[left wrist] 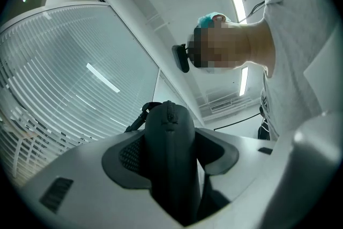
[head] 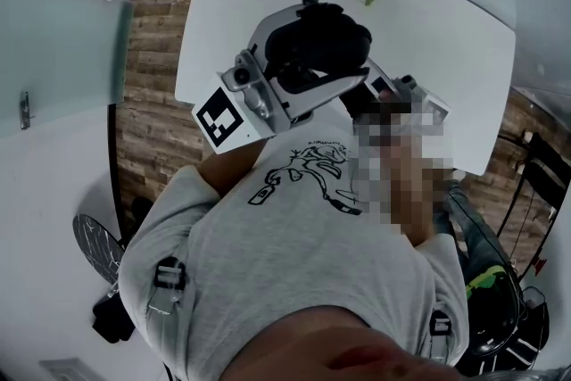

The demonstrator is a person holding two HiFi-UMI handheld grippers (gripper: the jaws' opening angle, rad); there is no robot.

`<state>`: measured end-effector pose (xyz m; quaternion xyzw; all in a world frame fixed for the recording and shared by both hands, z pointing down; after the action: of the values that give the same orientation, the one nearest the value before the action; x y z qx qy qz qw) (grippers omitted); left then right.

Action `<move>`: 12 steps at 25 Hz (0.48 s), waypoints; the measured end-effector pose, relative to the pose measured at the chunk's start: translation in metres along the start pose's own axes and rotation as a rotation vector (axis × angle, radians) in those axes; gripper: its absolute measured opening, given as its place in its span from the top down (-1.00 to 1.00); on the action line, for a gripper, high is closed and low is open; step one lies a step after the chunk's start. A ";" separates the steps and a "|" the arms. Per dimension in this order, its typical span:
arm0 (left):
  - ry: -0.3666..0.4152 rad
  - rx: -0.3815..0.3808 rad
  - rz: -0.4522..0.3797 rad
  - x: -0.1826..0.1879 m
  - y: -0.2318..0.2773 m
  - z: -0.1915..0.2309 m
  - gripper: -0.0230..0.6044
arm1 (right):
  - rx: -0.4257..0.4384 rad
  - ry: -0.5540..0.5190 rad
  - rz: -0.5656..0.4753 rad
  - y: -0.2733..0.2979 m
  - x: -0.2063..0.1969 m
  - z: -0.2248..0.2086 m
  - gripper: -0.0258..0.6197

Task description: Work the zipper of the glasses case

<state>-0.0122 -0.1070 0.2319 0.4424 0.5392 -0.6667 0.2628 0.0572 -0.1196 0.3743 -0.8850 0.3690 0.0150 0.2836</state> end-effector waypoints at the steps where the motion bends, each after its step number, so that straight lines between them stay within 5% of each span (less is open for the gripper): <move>1: -0.005 0.002 -0.005 0.000 0.000 0.001 0.12 | 0.011 0.017 -0.008 0.000 -0.001 -0.002 0.90; 12: -0.017 0.012 -0.065 0.008 -0.004 0.000 0.12 | 0.119 0.214 -0.086 0.005 -0.020 -0.005 0.88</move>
<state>-0.0195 -0.1053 0.2265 0.4204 0.5472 -0.6817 0.2430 0.0385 -0.1124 0.3809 -0.8782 0.3589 -0.1134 0.2950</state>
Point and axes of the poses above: the fingertips, and each gripper's own axes: y forward along the fingers, z to its left, x out of its top, the point moved 3 cm from there along -y, backward along the fingers, and after that the axes turned 4 degrees about x, right-handed, at the moved point
